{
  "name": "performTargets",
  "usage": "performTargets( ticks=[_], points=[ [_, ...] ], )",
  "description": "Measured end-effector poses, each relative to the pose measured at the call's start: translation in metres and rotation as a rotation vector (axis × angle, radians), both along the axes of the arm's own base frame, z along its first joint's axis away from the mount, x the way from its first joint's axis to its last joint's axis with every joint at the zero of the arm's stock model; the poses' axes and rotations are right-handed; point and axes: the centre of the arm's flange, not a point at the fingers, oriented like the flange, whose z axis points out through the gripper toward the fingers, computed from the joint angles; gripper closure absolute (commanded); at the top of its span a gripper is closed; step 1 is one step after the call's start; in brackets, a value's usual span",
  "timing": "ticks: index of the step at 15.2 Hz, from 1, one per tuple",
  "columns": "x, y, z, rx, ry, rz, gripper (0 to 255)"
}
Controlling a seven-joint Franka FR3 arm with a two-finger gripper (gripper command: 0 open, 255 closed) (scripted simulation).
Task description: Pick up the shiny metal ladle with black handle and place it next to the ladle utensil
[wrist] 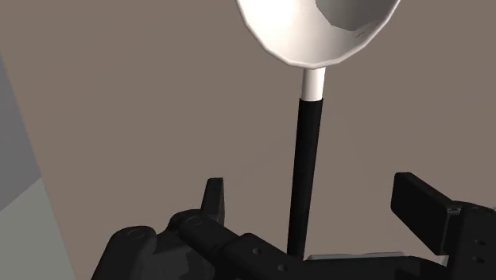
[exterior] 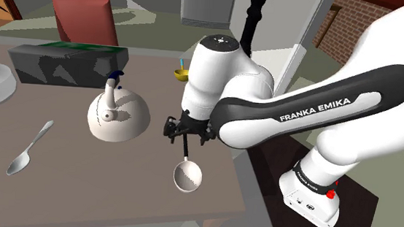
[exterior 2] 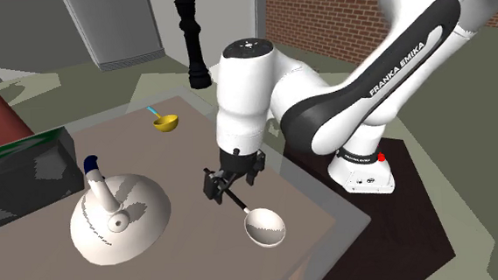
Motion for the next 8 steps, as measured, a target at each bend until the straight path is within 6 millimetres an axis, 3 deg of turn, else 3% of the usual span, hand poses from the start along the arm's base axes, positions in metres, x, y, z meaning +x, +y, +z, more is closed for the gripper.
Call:
performTargets(
  ticks=[4,8],
  points=[
    [0.003,0.003,-0.02,0.001,0.0,-0.002,0],
    [0.003,0.002,-0.024,0.001,-0.001,-0.001,0]
  ],
)
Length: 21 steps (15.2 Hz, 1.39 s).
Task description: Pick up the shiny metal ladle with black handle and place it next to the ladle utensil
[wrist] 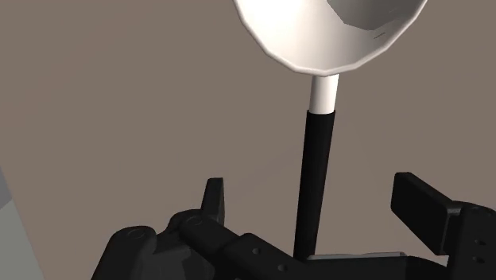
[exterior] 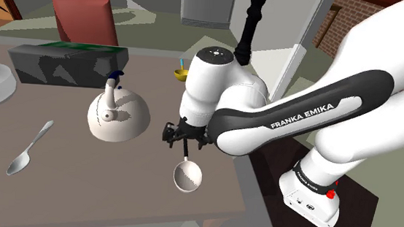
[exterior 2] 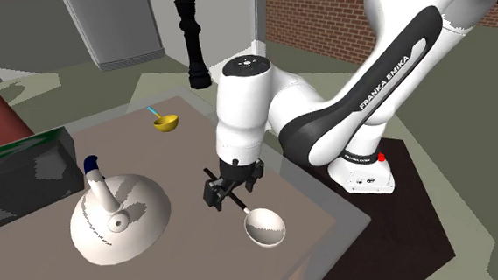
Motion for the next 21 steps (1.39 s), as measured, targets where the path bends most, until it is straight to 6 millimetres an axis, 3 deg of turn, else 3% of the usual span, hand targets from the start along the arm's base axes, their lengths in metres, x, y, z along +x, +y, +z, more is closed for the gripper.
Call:
performTargets(
  ticks=[2,3,13,21],
  points=[
    [0.0,0.0,0.0,0.0,0.0,0.0,0],
    [0.0,0.0,0.0,0.0,0.0,0.0,255],
    [0.001,-0.001,0.001,-0.003,-0.001,-0.002,255],
    [0.001,-0.001,0.036,0.0,-0.001,0.0,255]
  ],
)
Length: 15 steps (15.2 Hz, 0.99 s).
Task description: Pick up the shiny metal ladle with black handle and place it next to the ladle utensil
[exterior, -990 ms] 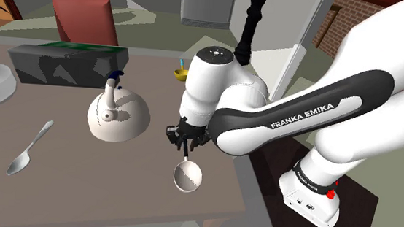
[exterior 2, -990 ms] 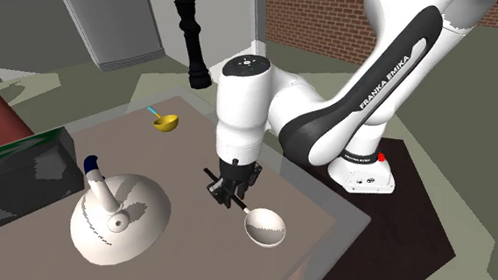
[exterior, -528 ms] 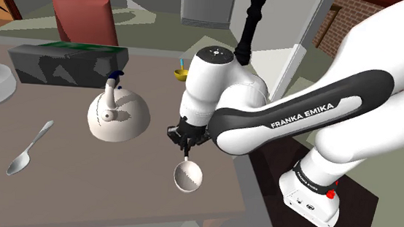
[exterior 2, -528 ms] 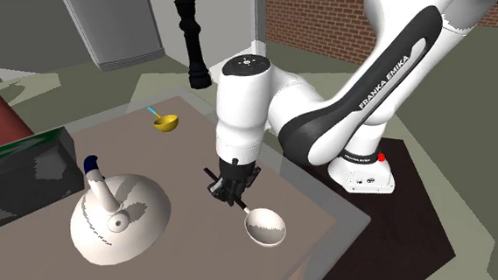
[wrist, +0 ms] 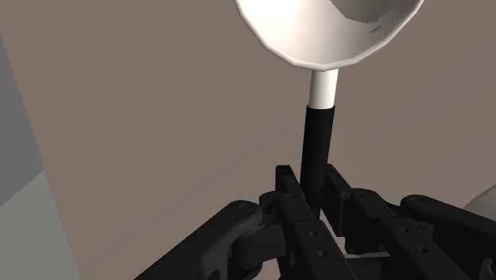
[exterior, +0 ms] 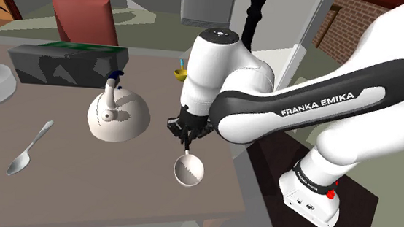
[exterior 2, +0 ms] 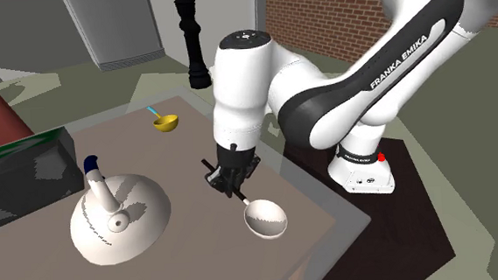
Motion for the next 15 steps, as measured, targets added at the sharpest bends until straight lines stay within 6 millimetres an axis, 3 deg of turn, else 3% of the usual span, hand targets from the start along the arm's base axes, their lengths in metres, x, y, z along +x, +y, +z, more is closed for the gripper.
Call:
performTargets(
  ticks=[15],
  points=[
    [0.0,0.0,0.078,0.0,0.0,0.0,255]
  ],
)
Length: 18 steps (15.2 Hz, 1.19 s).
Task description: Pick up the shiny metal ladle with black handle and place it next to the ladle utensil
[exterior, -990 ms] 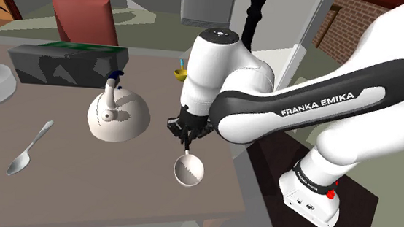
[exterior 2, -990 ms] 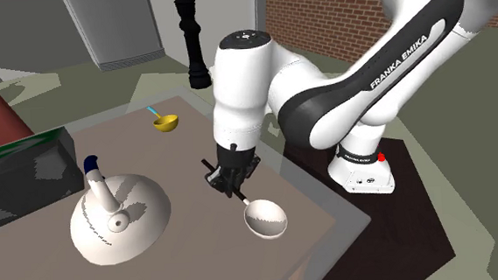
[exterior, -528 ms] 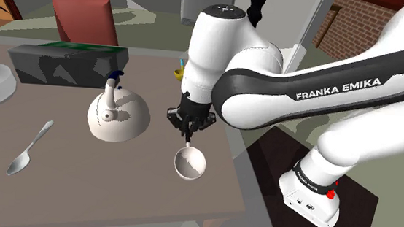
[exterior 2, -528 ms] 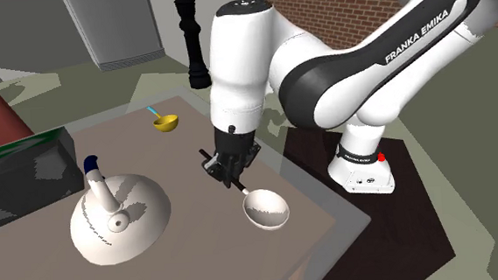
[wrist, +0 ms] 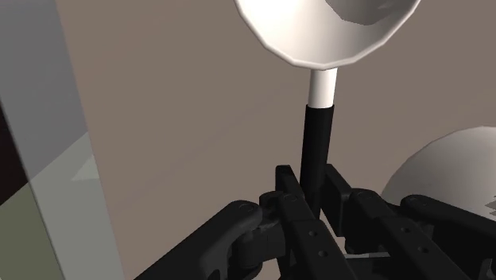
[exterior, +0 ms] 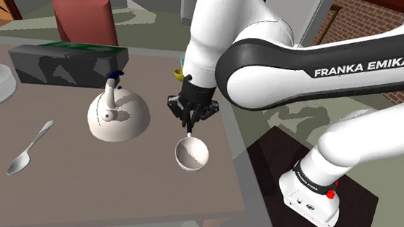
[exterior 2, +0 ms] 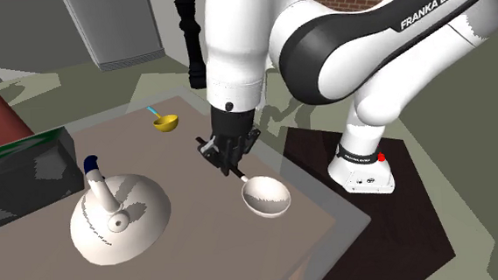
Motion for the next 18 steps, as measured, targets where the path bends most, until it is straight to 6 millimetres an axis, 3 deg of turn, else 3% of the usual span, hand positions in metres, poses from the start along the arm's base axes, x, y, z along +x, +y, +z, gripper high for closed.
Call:
performTargets(
  ticks=[1,4,18],
  points=[
    [0.0,0.0,0.006,0.0,0.0,0.0,255],
    [0.016,-0.023,0.012,0.0,0.0,-0.001,255],
    [0.107,-0.182,0.012,0.0,0.0,-0.001,255]
  ],
)
